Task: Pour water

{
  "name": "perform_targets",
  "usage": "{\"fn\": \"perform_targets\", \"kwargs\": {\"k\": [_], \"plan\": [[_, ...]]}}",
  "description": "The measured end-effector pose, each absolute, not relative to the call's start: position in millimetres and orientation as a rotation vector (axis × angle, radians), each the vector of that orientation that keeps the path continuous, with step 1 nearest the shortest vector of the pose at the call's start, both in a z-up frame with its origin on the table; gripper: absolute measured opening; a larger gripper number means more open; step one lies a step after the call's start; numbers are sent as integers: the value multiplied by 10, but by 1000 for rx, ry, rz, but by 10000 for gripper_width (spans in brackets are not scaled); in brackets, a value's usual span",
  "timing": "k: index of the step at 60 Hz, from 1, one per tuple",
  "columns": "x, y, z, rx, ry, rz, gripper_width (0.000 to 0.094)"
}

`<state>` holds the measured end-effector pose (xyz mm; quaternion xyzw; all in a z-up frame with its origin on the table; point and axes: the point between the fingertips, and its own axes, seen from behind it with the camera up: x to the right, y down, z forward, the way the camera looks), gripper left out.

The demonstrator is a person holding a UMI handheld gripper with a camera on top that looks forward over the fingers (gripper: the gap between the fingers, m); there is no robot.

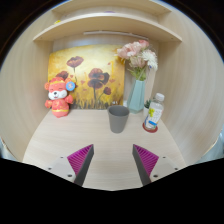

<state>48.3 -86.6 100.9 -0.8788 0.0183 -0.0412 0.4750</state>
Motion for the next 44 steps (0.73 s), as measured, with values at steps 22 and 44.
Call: {"fn": "perform_targets", "kwargs": {"k": [22,44], "plan": [[-339,-1062,2016,-2032,-30,-56,804],[-503,-1249,2278,-1996,-24,-37,804]]}}
